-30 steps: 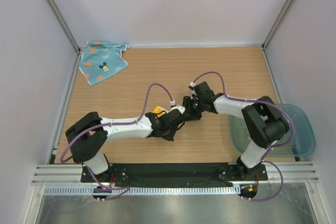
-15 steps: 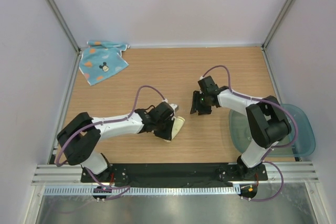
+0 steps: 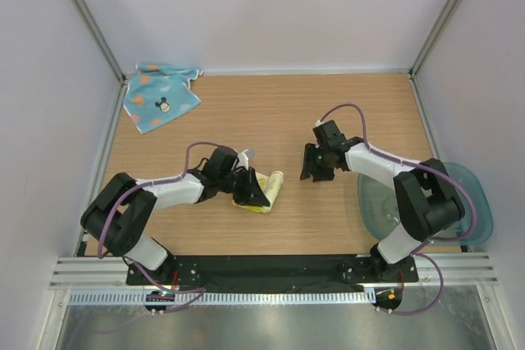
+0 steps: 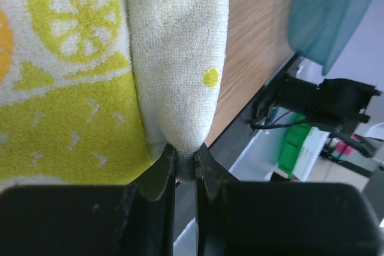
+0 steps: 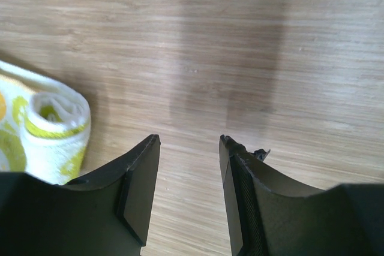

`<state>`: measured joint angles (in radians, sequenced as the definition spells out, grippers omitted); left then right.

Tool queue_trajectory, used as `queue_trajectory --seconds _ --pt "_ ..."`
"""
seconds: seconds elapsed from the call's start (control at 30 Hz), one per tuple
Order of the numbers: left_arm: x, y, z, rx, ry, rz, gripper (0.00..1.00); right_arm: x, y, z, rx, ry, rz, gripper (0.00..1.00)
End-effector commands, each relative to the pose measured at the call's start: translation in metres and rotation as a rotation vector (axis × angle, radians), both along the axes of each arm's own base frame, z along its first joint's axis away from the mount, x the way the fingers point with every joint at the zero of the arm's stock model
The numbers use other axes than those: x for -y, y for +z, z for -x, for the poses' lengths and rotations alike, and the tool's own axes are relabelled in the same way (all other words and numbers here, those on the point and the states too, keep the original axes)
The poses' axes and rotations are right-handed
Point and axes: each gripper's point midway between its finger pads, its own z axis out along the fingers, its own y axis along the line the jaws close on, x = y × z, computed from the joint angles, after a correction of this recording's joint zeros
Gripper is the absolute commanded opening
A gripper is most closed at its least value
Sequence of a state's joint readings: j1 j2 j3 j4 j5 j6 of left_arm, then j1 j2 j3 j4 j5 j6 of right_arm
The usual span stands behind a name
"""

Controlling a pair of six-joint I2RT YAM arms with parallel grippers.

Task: Roll the towels
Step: Roll the towel

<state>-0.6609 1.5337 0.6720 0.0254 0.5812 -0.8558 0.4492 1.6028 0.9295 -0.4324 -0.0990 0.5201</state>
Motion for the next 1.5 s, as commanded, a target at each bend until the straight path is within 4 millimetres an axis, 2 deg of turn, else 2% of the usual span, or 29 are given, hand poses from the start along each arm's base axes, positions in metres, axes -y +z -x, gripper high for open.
queue_trajectory --seconds 0.0,0.1,0.23,0.27,0.33,0.37,0.47,0.5,0.6,0.67,0.73,0.77,0.87,0.97,1.13,1.3,1.4,1.47 --pt "0.007 0.031 -0.010 -0.047 0.035 0.207 0.00 -0.007 0.014 0.001 0.042 0.026 -0.059 0.51" --pt "-0.003 0.024 -0.017 -0.100 0.103 0.219 0.00 -0.016 0.018 0.004 0.049 0.047 -0.118 0.52" --pt "-0.024 -0.001 -0.018 -0.184 0.194 0.169 0.00 -0.035 0.029 0.006 0.067 0.096 -0.232 0.54" --pt "-0.028 -0.007 -0.017 -0.204 0.209 0.159 0.00 -0.042 0.032 0.011 0.056 0.118 -0.274 0.56" --pt "-0.035 -0.015 -0.017 -0.240 0.248 0.161 0.00 -0.052 0.042 0.007 0.091 0.138 -0.331 0.60" --pt "-0.038 -0.017 -0.017 -0.263 0.272 0.161 0.00 -0.059 0.045 0.013 0.083 0.161 -0.370 0.62" --pt "-0.047 -0.029 -0.018 -0.311 0.323 0.148 0.00 -0.073 0.055 0.012 0.114 0.196 -0.440 0.67" --pt "-0.050 -0.034 -0.017 -0.327 0.335 0.137 0.00 -0.083 0.061 0.015 0.129 0.233 -0.469 0.68" --pt "-0.057 -0.044 -0.016 -0.364 0.368 0.116 0.00 -0.099 0.061 0.020 0.143 0.285 -0.488 0.70" --pt "-0.063 -0.052 -0.015 -0.396 0.397 0.097 0.00 -0.107 0.052 0.023 0.122 0.303 -0.486 0.71" --pt "-0.066 -0.059 -0.014 -0.427 0.410 0.078 0.00 -0.119 0.051 0.022 0.141 0.323 -0.509 0.71" --pt "-0.068 -0.059 -0.015 -0.432 0.412 0.079 0.00 -0.123 0.043 0.023 0.126 0.327 -0.507 0.71" --pt "-0.072 -0.065 -0.011 -0.461 0.403 0.050 0.00 -0.135 0.038 0.021 0.134 0.349 -0.525 0.71" --pt "-0.076 -0.066 -0.012 -0.468 0.395 0.024 0.00 -0.143 0.020 0.020 0.107 0.364 -0.521 0.70" --pt "-0.077 -0.064 -0.015 -0.474 0.372 0.008 0.00 -0.152 0.004 0.015 0.097 0.385 -0.511 0.71" --pt "-0.078 -0.069 -0.013 -0.499 0.352 0.005 0.00 -0.160 -0.003 0.015 0.091 0.392 -0.527 0.70" --pt "-0.079 -0.069 -0.015 -0.501 0.342 0.011 0.00 -0.161 -0.012 0.014 0.070 0.387 -0.516 0.66" --pt "-0.079 -0.069 -0.016 -0.507 0.340 0.012 0.00 -0.161 -0.017 0.014 0.061 0.383 -0.509 0.59"
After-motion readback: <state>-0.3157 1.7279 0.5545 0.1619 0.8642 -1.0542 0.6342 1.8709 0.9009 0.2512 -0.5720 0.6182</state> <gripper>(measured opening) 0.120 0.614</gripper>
